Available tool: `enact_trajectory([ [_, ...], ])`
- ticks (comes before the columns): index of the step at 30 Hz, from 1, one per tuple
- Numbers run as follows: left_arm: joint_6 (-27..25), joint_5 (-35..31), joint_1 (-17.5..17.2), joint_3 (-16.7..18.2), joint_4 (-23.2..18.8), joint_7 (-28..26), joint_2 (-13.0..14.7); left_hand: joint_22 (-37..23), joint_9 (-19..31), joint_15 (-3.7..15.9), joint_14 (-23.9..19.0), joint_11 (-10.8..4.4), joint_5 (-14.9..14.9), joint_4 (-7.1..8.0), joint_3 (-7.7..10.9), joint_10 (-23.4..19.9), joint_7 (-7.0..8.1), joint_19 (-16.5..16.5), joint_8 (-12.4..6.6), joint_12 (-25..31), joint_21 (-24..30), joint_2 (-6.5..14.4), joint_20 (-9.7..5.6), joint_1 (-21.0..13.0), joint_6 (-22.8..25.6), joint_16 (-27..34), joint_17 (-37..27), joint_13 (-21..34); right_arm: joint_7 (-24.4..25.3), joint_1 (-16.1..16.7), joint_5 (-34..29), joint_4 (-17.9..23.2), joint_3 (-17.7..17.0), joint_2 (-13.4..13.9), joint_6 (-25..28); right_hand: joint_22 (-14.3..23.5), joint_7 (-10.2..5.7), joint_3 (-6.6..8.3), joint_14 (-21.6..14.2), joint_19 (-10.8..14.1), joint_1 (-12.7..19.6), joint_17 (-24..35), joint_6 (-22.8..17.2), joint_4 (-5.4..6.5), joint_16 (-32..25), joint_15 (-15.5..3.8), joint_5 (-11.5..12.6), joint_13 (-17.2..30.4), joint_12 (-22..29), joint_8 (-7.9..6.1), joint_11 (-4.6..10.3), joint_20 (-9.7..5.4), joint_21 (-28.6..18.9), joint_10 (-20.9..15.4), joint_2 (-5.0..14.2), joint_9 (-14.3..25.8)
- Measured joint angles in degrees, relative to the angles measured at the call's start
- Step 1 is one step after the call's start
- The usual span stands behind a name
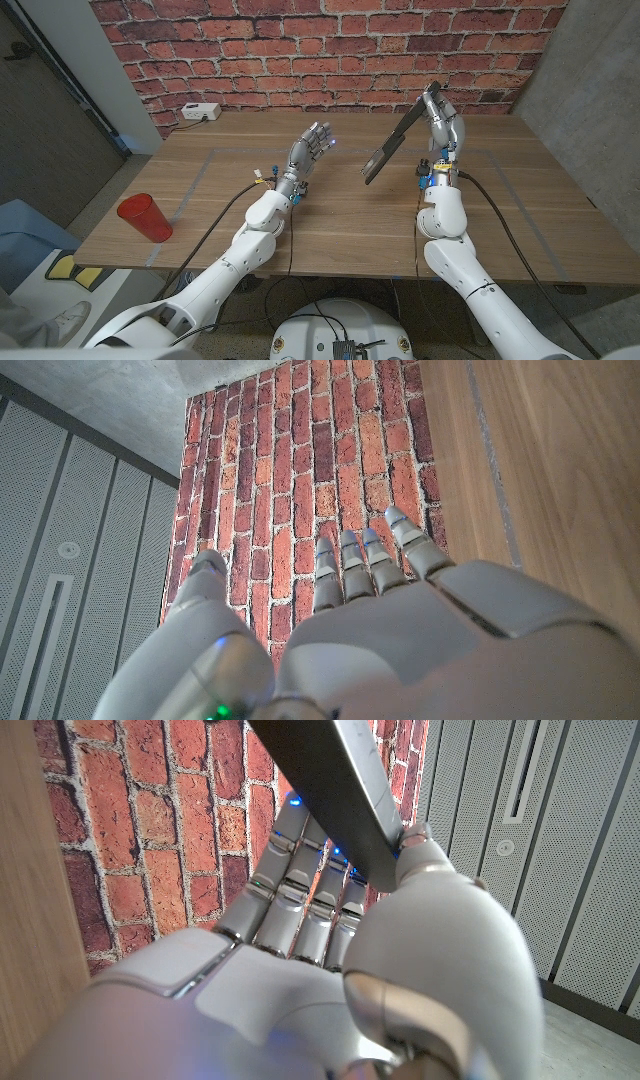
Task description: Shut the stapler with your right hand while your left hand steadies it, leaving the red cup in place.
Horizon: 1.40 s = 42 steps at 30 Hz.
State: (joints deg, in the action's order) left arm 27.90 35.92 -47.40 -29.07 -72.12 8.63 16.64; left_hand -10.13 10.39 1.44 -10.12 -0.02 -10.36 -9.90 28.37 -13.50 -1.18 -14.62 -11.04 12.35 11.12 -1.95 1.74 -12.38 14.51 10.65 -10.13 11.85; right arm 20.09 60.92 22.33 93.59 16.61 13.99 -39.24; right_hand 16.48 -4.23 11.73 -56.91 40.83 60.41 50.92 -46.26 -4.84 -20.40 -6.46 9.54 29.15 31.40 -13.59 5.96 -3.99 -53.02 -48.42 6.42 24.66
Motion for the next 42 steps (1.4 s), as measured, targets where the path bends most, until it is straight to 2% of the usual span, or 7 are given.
enact_trajectory([
  [8,-0.07,0.16,-0.14,-0.37,-0.71,0.15,-0.38,0.0,0.14,0.0,0.0,0.0,0.0,0.0,0.0,0.0,0.32,0.62,0.0,0.0,0.0,-0.06,0.62,-0.68,-0.15,0.0,0.0,0.0,0.15,-0.4,0.63,-0.62,-0.1,-1.1,-1.15,-0.28,0.0,0.05,0.0,-0.42,-0.17,0.0,0.0,0.05,0.01,0.0,-0.02,-0.35,0.0,0.0,0.0,0.21,-0.84,0.0,0.17,-0.02],
  [15,-0.86,2.17,-0.71,-0.41,-1.64,1.22,-0.97,0.0,0.16,0.0,0.0,0.0,0.0,0.24,-0.24,0.0,1.38,0.62,0.0,0.0,0.0,-0.24,0.62,-0.85,0.31,0.0,0.0,0.0,0.26,-0.75,1.04,-1.12,-0.16,-2.15,-2.05,-0.46,0.0,0.09,-0.01,-0.6,-0.25,0.15,0.0,0.09,0.35,-0.01,-0.07,-0.37,-0.01,0.01,-0.01,0.03,-1.04,0.0,0.24,-0.05],
  [28,-1.84,6.37,-1.03,-0.39,-1.93,5.07,-2.33,-0.01,0.15,-0.13,0.12,0.01,0.0,0.24,-0.24,0.0,1.35,0.93,0.0,0.0,0.0,-0.6,0.93,-1.24,0.29,0.0,-0.01,-0.01,1.25,-1.29,0.87,-1.64,-0.49,-3.94,-2.96,-0.79,0.0,0.09,-0.02,-0.93,-0.23,0.45,0.0,0.09,0.45,-0.02,0.01,-0.33,-0.2,0.16,-0.01,0.32,-1.77,-0.01,0.24,-0.09],
  [31,-2.25,7.5,-1.1,-0.35,-1.95,6.02,-2.76,-0.01,0.14,-0.23,0.22,0.21,0.0,0.4,-0.09,-0.2,0.09,0.93,0.0,0.0,0.0,0.06,0.93,-2.24,-0.12,0.0,-0.01,-0.01,1.48,-1.43,0.73,-1.85,-0.6,-4.29,-3.21,-0.79,0.0,0.09,-0.02,-1.14,-0.23,0.46,0.0,0.09,0.46,-0.02,0.01,-0.32,-0.22,0.18,-0.01,0.12,-2.18,-0.01,0.23,-0.13],
  [33,-2.44,7.85,-1.15,-0.32,-2.05,6.35,-2.89,-0.01,0.15,-0.23,0.22,0.21,0.0,0.4,-0.09,-0.2,-0.2,0.93,0.0,0.0,0.0,0.37,0.93,-2.66,-0.2,0.0,-0.01,-0.01,1.58,-1.53,0.7,-1.97,-0.65,-4.45,-3.34,-1.02,0.0,0.09,-0.02,-1.14,-0.23,0.49,0.0,0.09,0.74,-0.02,0.01,-0.32,-0.22,0.24,-0.01,0.12,-2.45,-0.01,0.23,-0.13],
  [37,-2.99,8.5,-1.37,-0.31,-2.57,6.92,-3.13,-0.01,0.14,-0.23,0.22,0.21,0.0,0.27,0.49,-0.2,0.06,0.93,0.0,0.0,0.0,1.07,0.93,-4.26,-0.44,0.0,-0.01,0.29,1.79,-1.83,0.61,-2.32,-0.75,-4.87,-3.68,-1.26,0.0,0.09,-0.22,-1.35,-0.23,0.6,0.0,0.09,0.89,-0.2,0.01,-0.32,0.01,0.38,-0.01,0.33,-2.93,-0.01,0.23,-0.12],
  [42,-3.42,8.96,-1.59,-0.35,-2.99,7.21,-3.28,-0.01,0.14,-0.23,0.22,0.21,0.0,0.28,0.93,-0.2,0.66,0.93,0.0,0.0,0.0,1.43,0.93,-4.62,-0.41,0.0,-0.01,0.29,2.05,-2.23,0.51,-2.76,-0.91,-5.34,-4.01,-1.33,0.0,0.09,-0.43,-1.64,-0.23,0.69,0.0,0.09,0.9,-0.01,0.0,-0.35,0.04,0.4,-0.01,0.22,-3.35,-0.01,0.23,-0.08],
])
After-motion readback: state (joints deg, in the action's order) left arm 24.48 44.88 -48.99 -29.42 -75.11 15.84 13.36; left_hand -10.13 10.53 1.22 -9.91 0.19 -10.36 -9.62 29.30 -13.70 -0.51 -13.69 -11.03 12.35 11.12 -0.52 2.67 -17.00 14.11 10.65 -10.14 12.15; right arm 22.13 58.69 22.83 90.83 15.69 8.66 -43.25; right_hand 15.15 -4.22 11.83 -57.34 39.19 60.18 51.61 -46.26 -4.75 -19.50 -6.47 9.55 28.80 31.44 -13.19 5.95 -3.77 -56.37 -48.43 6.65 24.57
